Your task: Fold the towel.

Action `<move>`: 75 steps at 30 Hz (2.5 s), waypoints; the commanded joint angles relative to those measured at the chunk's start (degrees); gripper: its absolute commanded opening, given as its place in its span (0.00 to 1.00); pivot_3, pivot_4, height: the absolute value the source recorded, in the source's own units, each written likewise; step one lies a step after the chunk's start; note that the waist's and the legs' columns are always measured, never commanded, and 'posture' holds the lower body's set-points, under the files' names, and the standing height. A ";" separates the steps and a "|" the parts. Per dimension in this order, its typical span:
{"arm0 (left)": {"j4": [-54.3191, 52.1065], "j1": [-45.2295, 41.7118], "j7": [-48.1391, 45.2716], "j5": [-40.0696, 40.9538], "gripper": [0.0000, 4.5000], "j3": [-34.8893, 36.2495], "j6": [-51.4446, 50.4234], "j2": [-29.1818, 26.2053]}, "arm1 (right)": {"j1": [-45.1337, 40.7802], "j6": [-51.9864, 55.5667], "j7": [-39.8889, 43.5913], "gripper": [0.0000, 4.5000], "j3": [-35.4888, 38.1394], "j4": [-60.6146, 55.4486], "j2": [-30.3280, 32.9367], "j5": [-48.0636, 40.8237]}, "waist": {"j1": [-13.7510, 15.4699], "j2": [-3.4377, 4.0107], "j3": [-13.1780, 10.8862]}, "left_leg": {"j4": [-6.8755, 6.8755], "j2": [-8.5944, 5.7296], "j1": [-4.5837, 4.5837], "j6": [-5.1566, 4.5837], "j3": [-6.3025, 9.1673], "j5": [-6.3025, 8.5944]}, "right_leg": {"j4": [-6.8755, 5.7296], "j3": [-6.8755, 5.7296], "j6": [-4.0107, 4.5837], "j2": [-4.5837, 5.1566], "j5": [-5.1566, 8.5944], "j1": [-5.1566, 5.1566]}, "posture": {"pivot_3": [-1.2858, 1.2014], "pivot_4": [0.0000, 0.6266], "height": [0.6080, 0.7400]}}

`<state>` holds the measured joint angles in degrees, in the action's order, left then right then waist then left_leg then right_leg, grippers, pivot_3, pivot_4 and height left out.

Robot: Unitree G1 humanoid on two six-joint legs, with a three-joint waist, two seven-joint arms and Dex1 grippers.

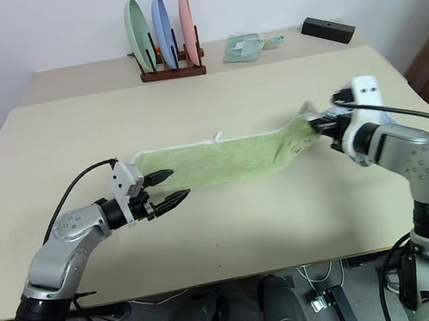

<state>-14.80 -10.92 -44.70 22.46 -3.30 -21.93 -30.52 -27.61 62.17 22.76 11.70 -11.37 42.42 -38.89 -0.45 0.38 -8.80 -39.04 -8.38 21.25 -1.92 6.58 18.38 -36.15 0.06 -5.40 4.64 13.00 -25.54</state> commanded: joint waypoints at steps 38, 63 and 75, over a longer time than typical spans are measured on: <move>-10.03 12.04 7.78 4.88 0.77 6.77 -6.95 1.57 | -4.23 -35.78 17.34 0.00 -18.68 15.89 -14.62 23.82 | 1.18 -0.06 -0.02 | 0.03 -0.05 0.00 0.01 0.06 0.00 | 0.05 -0.03 0.01 0.00 0.00 -0.02 | 0.52 0.24 1.00; -15.13 18.63 38.90 36.60 1.00 22.25 -30.48 20.28 | -4.97 -44.57 23.98 0.98 -17.07 7.81 -13.38 25.75 | 1.37 -0.09 0.00 | 0.00 -0.05 -0.12 0.02 0.07 0.01 | 0.06 -0.01 0.00 -0.02 0.00 0.11 | 0.52 0.24 1.00; 6.60 -1.18 61.31 50.85 1.00 31.10 -26.38 25.35 | -3.44 -45.90 23.70 0.98 -19.28 5.16 -14.18 28.33 | 1.33 -0.13 0.02 | -0.08 -0.05 -0.16 0.08 0.08 -0.02 | -0.01 -0.02 0.00 -0.04 0.00 0.14 | 0.52 0.24 1.00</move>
<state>-10.56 -12.19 14.81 73.13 26.32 -49.21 -4.60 -30.71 17.52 46.83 -8.15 -3.18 28.39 -10.30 0.87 0.25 -8.77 -39.12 -8.44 21.09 -1.84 6.65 18.36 -36.15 0.04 -5.40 4.60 13.00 -25.40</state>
